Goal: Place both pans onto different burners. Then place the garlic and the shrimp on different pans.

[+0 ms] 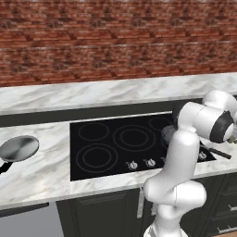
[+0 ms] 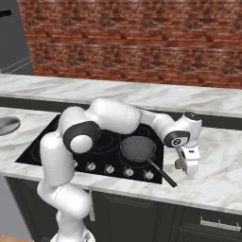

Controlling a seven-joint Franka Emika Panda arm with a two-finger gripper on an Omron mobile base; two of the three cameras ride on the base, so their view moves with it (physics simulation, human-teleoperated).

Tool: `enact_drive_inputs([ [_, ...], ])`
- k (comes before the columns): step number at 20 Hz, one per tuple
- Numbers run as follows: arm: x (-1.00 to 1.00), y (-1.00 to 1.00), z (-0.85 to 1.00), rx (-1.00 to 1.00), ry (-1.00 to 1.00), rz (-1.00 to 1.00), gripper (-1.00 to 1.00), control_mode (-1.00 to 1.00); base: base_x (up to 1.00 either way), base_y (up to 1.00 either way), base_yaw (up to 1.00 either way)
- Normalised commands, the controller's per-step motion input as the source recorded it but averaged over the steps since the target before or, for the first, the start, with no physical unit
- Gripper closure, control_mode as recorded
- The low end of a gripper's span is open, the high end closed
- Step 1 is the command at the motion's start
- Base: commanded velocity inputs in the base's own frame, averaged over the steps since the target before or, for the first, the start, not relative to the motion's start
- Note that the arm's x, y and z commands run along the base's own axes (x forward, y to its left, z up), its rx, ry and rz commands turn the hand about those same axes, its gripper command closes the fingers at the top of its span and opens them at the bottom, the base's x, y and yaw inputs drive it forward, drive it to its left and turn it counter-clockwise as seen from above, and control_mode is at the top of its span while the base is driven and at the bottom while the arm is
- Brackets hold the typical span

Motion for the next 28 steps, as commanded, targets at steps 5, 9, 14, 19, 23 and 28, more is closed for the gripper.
enact_drive_inputs([
  [5, 0.00, 0.89, 0.27, -0.05, -0.04, 0.06, 1.00, -1.00, 0.00, 0.00, 0.00],
  [9, 0.19, 0.73, 0.21, -0.01, 0.00, 0.04, 1.00, -1.00, 0.00, 0.00, 0.00],
  [14, 0.28, 0.53, 0.10, 0.00, 0.00, 0.02, 1.00, -1.00, 0.00, 0.00, 0.00],
  [19, 0.43, 0.23, 0.02, 0.00, 0.00, 0.03, 1.00, -1.00, 0.00, 0.00, 0.00],
  [23, 0.53, 0.20, 0.02, 0.00, 0.00, 0.03, 1.00, -1.00, 0.00, 0.00, 0.00],
  [28, 0.51, 0.16, 0.00, 0.00, 0.00, 0.04, 1.00, -1.00, 0.00, 0.00, 0.00],
])
